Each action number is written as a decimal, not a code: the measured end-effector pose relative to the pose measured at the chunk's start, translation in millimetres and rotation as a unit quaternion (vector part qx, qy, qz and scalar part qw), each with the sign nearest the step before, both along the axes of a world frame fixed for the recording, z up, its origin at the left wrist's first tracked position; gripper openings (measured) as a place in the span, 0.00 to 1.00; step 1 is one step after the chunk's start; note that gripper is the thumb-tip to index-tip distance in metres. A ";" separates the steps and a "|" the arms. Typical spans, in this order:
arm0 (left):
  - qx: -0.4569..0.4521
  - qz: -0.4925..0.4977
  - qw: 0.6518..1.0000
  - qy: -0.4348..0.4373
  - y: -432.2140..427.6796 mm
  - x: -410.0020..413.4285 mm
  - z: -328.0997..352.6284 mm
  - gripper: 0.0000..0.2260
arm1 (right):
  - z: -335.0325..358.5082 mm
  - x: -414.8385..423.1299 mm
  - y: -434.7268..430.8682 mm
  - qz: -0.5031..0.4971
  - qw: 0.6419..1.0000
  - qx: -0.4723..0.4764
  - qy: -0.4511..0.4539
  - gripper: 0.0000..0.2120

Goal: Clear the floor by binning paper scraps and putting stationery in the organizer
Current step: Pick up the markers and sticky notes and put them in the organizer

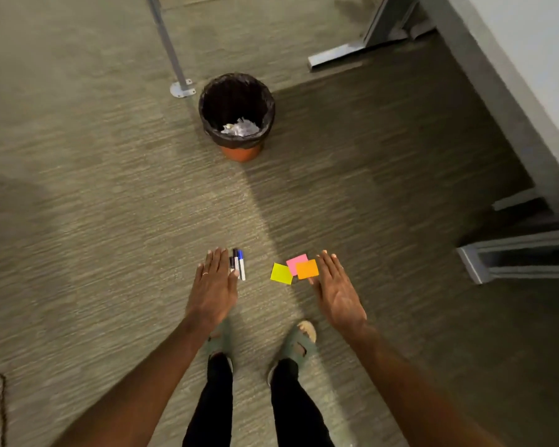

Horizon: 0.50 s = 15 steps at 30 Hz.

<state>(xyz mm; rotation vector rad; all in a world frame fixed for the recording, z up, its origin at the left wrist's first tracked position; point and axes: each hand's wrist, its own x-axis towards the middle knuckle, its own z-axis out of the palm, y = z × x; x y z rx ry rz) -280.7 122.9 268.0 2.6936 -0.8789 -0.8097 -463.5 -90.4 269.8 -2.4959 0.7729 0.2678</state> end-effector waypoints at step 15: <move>0.044 0.063 0.994 0.076 -38.8 18.5 -347.2 0.29 | -364.7 2.9 -85.1 0.121 0.982 -0.039 0.140 0.34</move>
